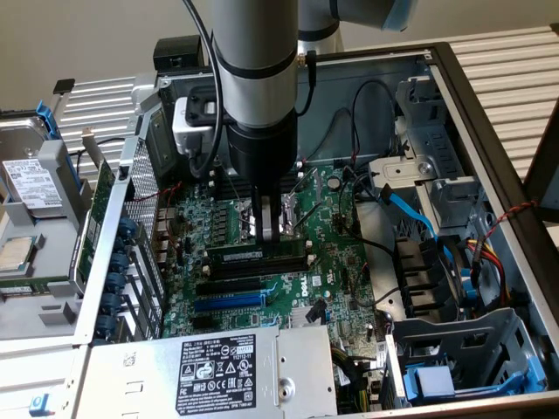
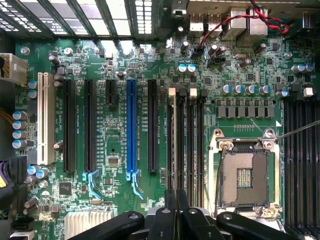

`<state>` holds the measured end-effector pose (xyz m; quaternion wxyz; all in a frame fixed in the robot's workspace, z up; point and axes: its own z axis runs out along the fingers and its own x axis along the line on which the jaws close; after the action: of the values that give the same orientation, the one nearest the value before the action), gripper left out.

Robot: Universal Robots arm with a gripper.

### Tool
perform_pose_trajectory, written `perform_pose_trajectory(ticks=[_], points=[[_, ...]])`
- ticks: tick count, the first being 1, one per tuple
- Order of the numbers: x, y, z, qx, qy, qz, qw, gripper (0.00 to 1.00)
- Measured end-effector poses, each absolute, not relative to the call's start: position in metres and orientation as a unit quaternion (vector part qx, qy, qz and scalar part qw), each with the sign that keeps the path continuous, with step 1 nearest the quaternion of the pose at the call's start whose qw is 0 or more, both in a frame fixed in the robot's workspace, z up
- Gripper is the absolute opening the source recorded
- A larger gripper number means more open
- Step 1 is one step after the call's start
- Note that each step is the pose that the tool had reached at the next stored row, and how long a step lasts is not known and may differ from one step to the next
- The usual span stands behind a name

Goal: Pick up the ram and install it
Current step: 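Insert the ram into the slot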

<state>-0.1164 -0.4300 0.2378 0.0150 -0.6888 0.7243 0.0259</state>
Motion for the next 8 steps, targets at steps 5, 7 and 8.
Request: perform_pose_trajectory(ticks=[5, 7, 8], points=[[-0.1165, -0.43, 0.2367, -0.689, 0.724, 0.026, 0.015, 0.12], [-0.1166, -0.4296, 0.2362, -0.689, 0.724, 0.026, 0.015, 0.12], [-0.1166, -0.4296, 0.2361, -0.689, 0.724, 0.026, 0.015, 0.12]])
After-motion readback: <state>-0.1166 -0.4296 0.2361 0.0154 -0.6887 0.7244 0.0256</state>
